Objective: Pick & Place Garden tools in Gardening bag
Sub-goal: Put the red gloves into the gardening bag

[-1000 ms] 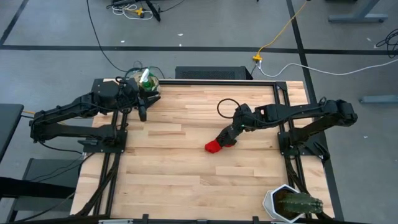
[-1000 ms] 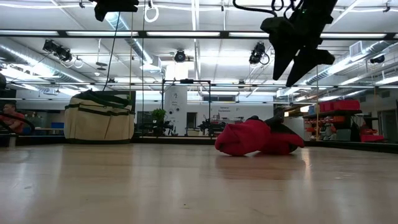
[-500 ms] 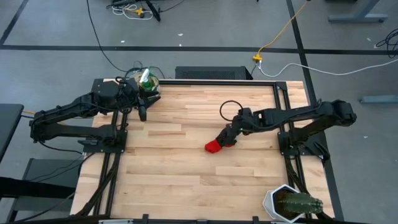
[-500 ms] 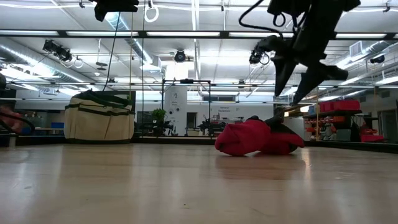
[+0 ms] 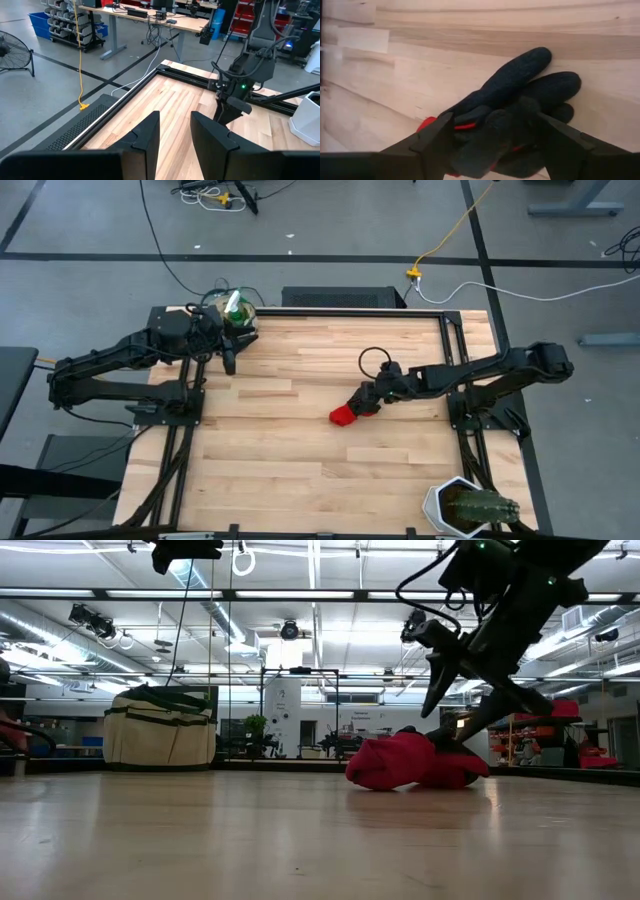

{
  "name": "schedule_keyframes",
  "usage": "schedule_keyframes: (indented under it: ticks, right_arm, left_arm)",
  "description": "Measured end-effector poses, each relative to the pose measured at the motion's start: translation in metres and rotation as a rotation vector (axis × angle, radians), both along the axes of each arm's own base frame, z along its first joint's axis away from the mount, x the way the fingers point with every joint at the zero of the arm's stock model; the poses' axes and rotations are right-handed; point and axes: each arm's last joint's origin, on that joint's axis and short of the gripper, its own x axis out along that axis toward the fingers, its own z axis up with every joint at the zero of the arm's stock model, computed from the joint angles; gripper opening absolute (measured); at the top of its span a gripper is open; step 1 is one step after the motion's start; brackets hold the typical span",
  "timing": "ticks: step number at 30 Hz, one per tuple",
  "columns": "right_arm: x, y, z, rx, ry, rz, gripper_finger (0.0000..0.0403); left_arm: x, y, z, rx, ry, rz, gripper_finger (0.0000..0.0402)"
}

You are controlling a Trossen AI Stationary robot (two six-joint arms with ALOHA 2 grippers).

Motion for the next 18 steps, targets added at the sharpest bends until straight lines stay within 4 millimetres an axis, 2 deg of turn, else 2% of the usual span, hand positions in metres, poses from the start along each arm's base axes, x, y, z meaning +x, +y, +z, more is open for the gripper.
schedule_keyframes:
  ticks: [8,18]
  right_arm:
    - [-0.005,0.000,-0.013,0.013,-0.024,0.009,0.0256]
    - [-0.004,0.000,-0.012,0.014,-0.042,0.015,0.0194]
  left_arm:
    - [0.000,0.000,0.000,0.007,0.003,0.009,0.0115]
    - [0.000,0.001,0.000,0.013,0.005,0.039,0.0115]
